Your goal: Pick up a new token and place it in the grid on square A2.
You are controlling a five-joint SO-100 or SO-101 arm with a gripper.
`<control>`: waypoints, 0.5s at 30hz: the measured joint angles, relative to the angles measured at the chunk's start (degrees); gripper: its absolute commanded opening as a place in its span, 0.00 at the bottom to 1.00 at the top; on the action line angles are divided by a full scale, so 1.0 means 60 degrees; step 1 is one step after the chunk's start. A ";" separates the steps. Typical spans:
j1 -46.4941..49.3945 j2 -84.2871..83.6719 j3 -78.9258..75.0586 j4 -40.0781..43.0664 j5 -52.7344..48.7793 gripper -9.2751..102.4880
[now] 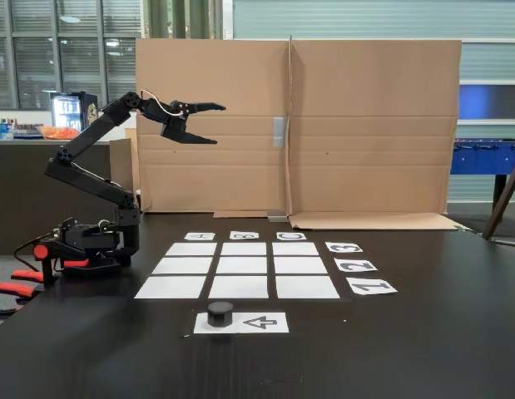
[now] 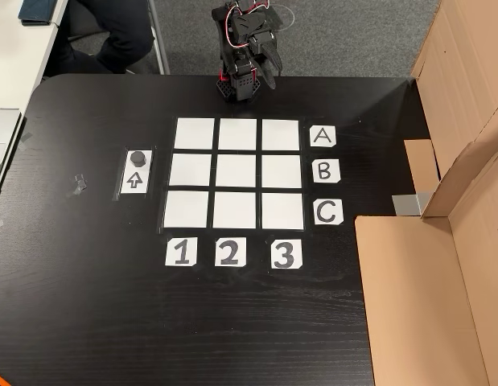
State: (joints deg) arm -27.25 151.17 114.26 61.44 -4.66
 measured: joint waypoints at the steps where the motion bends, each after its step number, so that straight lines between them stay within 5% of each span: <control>1: 0.0000 -0.0015 0.0000 -0.0015 0.0015 0.46; 15: 0.0117 -0.0352 0.0000 -0.0073 0.0132 0.45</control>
State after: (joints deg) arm -26.54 149.06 114.26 61.00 -3.87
